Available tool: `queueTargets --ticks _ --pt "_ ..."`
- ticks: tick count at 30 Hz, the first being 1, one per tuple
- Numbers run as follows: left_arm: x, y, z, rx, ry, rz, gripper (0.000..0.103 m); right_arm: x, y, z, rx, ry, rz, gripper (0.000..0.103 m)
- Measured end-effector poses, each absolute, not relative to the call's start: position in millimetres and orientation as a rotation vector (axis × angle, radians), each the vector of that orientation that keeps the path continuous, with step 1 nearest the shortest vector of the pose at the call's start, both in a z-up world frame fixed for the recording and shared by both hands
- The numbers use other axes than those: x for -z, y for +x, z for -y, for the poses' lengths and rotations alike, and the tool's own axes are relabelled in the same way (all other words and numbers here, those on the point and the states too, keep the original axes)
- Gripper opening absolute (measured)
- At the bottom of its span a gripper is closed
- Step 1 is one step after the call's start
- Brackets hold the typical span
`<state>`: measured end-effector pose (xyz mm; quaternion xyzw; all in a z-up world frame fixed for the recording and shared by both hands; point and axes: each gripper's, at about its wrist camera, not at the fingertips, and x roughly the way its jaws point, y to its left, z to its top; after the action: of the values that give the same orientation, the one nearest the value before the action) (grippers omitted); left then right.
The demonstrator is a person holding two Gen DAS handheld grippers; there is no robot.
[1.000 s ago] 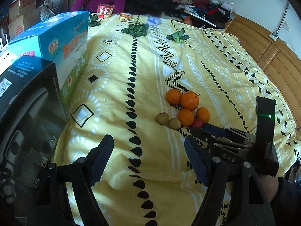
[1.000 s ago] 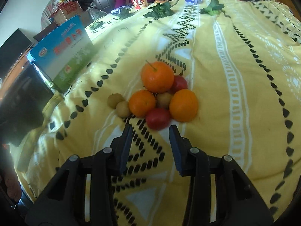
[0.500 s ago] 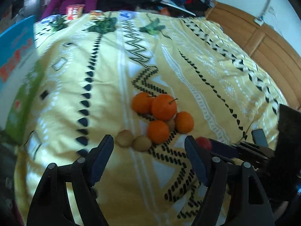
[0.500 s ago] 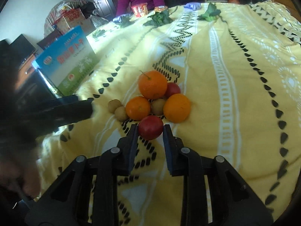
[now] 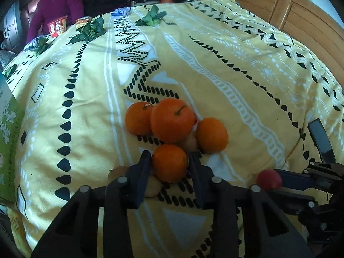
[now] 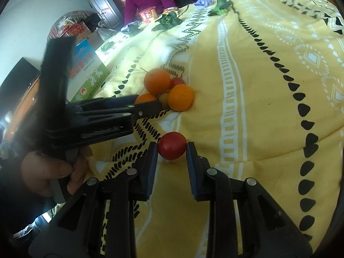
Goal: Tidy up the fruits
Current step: 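Grasp the red tomato with the right gripper while the left gripper grasps an orange, then carry the orange and red tomato to the steel bowl with both grippers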
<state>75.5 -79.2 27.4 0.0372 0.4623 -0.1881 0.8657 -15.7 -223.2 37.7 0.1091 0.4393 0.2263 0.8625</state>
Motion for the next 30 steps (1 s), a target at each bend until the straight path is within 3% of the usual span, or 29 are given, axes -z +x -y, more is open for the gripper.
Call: queueTargets --ticks 6,18,25,30 --pt "-47.6 60.2 71.0 0.407 0.041 -0.915 0.035 -42.8 -17.5 227.2 -0.471 0.24 -0.904 0.028" --pt "-166.9 -13.1 7.9 0.365 -0.068 -0.671 0.035 -112.5 -35.2 195.5 -0.528 0.165 -0.759 0.028" --pt "-230.9 -76.3 -105.1 0.138 -0.155 -0.539 0.035 -179.2 -56.9 115.1 -0.672 0.055 -0.645 0.028" --pt "-245.9 -131.6 -219.8 -0.144 -0.243 -0.508 0.035 -218.0 -78.1 25.1 -0.856 -0.004 -0.589 0.028"
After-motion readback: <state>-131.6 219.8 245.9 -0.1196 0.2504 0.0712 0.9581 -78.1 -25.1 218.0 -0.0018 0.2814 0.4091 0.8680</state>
